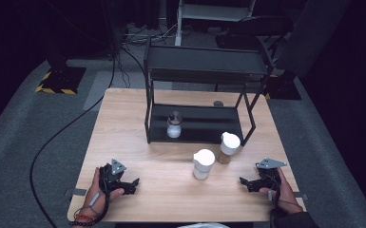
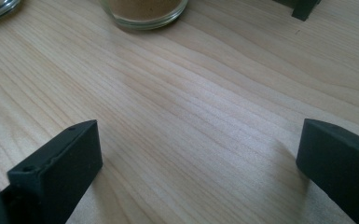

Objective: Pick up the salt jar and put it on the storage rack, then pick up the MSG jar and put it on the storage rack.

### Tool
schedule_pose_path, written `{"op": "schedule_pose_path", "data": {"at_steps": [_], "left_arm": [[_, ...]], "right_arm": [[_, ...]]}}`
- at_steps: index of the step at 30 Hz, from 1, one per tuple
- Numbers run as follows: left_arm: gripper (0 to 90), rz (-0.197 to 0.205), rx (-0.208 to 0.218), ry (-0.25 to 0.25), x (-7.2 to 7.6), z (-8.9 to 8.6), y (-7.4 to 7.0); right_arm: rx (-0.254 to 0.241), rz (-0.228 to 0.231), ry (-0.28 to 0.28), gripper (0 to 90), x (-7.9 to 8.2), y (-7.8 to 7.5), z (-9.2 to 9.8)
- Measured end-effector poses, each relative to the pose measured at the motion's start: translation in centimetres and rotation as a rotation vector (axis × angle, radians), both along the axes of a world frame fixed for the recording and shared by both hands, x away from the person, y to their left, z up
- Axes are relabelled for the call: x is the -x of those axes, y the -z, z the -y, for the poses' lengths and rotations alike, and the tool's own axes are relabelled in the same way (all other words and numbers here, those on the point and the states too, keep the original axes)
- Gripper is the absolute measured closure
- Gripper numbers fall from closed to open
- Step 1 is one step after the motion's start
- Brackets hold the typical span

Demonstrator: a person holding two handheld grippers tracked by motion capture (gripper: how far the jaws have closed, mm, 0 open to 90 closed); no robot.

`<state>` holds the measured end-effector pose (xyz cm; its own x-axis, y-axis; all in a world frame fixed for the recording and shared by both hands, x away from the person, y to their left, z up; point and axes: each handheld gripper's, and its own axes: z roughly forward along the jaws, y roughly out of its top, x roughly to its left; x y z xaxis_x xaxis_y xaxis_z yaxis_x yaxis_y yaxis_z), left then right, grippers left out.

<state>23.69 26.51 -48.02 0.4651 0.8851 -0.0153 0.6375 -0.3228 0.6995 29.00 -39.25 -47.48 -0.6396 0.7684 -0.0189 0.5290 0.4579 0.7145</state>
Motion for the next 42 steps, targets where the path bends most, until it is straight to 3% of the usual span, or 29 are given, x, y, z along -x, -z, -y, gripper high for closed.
{"op": "schedule_pose_path", "data": {"at_steps": [23,33,42], "left_arm": [[0.7,0.001,-0.003,0.003,0.0,0.0,0.0],[0.7,0.0,-0.002,0.002,0.0,0.0,0.0],[0.7,0.0,-0.001,0.002,0.0,0.0,0.0]], "right_arm": [[0.005,-0.006,-0.001,0.1,-0.1,-0.1,0.0],[0.005,-0.043,-0.013,2.0,-0.3,-1.1,0.3],[0.035,-0.02,-0.037,2.0,0.3,-2.2,-0.2]]}}
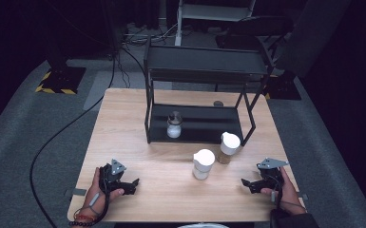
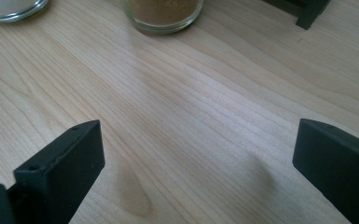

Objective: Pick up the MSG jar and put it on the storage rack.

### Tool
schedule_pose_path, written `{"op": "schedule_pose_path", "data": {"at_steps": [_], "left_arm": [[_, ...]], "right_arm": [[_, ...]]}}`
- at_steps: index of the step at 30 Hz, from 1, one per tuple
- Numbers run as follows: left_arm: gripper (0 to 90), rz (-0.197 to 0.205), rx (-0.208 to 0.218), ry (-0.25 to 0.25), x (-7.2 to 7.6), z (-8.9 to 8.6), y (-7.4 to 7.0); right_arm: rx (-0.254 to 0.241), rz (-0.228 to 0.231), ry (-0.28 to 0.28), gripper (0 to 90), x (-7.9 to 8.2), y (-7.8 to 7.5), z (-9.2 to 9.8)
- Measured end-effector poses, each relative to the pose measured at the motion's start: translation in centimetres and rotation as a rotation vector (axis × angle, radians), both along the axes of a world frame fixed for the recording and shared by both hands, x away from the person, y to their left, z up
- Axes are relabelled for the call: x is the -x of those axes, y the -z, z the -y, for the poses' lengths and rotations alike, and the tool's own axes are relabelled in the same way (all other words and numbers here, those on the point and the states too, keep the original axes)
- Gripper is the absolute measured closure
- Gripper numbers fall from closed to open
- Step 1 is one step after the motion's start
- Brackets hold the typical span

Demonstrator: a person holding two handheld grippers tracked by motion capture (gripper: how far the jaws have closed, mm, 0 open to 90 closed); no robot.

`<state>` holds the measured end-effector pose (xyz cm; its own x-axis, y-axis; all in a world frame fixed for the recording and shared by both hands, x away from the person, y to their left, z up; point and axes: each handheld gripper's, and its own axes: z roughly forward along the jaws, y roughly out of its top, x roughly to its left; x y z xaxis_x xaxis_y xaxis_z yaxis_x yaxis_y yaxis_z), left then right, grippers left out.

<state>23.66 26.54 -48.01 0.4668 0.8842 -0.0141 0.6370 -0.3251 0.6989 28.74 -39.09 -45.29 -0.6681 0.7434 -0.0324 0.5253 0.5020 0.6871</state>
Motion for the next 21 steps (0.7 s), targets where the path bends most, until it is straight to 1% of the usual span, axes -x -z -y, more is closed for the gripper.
{"op": "schedule_pose_path", "data": {"at_steps": [4,7,9,14,21], "left_arm": [[0.6,0.0,0.0,0.001,0.0,0.0,0.0],[0.6,0.0,0.0,0.0,0.0,0.0,0.0],[0.6,0.0,0.0,0.001,0.0,0.0,0.0],[0.6,0.0,0.0,0.001,0.0,0.0,0.0],[0.6,0.0,0.0,0.001,0.0,0.0,0.0]], "right_arm": [[0.007,0.006,-0.014,1.9,0.2,-0.6,-0.3],[0.005,0.001,-0.035,2.0,0.2,-1.0,-0.6],[0.016,0.011,-0.05,2.0,0.4,-1.4,-1.1],[0.015,0.018,-0.094,2.0,0.8,-2.2,-1.7],[0.019,0.022,-0.133,2.0,1.0,-3.0,-2.7]]}}
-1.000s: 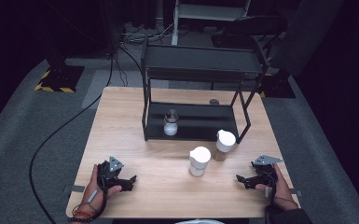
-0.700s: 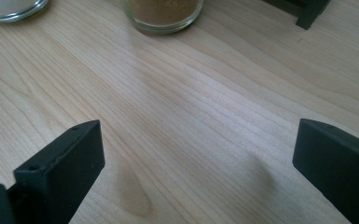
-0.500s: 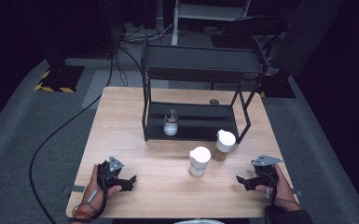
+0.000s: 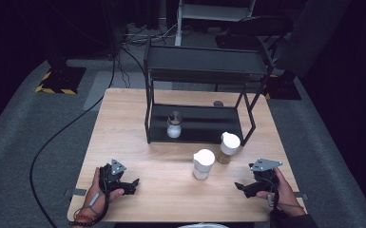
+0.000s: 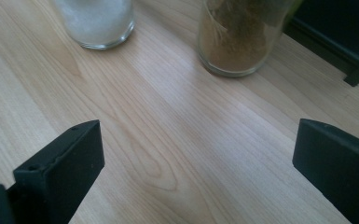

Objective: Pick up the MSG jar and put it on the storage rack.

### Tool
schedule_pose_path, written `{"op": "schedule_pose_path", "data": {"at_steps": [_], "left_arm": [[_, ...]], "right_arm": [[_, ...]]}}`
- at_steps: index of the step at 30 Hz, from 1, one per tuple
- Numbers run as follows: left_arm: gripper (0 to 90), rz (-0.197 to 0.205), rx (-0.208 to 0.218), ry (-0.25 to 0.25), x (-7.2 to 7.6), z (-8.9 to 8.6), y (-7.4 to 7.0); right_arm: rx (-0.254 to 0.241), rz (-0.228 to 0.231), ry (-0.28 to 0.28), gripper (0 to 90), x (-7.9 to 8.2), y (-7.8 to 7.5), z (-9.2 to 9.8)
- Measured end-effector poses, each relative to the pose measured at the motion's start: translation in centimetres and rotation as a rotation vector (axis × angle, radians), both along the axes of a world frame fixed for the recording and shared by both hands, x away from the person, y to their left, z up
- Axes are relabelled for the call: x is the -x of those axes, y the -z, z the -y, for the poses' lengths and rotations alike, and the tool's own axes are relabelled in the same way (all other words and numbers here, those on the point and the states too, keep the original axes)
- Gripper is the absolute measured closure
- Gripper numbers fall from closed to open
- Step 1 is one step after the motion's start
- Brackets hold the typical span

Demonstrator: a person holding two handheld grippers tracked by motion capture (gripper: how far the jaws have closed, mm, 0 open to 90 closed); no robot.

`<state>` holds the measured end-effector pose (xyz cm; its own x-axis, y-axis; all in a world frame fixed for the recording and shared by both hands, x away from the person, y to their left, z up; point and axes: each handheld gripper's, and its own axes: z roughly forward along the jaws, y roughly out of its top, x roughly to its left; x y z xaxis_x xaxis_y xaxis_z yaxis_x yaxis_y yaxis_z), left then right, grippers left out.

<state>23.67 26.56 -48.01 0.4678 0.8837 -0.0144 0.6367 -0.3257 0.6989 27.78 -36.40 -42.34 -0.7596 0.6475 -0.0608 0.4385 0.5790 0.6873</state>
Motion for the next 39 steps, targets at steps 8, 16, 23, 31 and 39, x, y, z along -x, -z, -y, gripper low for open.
{"op": "schedule_pose_path", "data": {"at_steps": [8,16,23,31,39], "left_arm": [[0.6,0.0,0.0,0.001,0.0,0.0,0.0],[0.6,0.0,-0.001,0.001,0.0,0.0,0.0],[0.6,0.0,0.0,0.001,0.0,0.0,0.0],[0.6,0.0,-0.001,0.001,0.0,0.0,0.0],[0.6,0.0,-0.001,0.002,0.0,0.0,0.0]], "right_arm": [[0.0,0.0,-0.024,2.0,0.0,-0.6,-0.8],[0.011,0.015,-0.067,2.0,0.0,-1.5,-2.1],[0.019,0.023,-0.108,2.0,-0.1,-2.0,-3.0],[0.029,0.021,-0.15,2.0,-0.5,-2.4,-4.3],[0.03,0.017,-0.176,2.0,-1.2,-2.9,-5.8]]}}
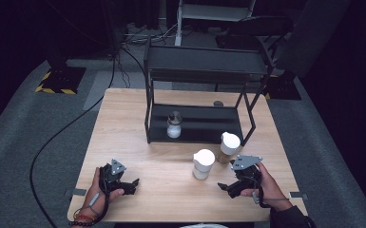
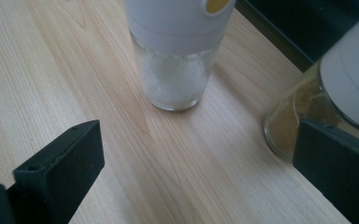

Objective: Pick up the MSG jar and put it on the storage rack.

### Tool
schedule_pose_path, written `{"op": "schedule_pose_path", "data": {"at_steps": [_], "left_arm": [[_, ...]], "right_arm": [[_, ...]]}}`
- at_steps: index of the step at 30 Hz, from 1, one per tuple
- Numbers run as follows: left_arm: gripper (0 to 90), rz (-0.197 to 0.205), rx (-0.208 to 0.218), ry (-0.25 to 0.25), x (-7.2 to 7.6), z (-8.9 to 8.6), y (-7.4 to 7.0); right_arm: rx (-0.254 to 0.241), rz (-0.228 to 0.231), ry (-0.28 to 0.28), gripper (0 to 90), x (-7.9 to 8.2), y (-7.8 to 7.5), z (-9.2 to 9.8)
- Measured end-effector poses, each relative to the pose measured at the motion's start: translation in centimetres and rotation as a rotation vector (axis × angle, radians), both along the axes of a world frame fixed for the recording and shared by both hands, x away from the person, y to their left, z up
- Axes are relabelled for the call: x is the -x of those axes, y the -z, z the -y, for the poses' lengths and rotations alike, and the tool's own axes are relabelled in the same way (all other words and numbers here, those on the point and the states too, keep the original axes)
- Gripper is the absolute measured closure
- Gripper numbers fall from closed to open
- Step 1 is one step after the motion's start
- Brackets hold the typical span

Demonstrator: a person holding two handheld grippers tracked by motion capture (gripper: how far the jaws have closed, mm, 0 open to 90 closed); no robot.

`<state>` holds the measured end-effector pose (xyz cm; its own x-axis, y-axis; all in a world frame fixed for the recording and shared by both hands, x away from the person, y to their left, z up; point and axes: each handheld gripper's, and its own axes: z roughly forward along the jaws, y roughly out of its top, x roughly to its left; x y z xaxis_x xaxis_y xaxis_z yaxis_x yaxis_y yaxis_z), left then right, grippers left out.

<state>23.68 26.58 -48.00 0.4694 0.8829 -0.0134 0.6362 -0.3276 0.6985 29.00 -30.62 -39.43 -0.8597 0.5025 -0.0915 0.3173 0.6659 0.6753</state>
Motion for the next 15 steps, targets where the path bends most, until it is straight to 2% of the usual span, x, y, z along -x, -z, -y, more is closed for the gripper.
{"op": "schedule_pose_path", "data": {"at_steps": [15], "left_arm": [[0.6,0.0,0.0,0.0,0.0,0.0,0.0]], "right_arm": [[0.011,-0.009,-0.046,2.0,-1.5,-0.7,-3.1]]}}
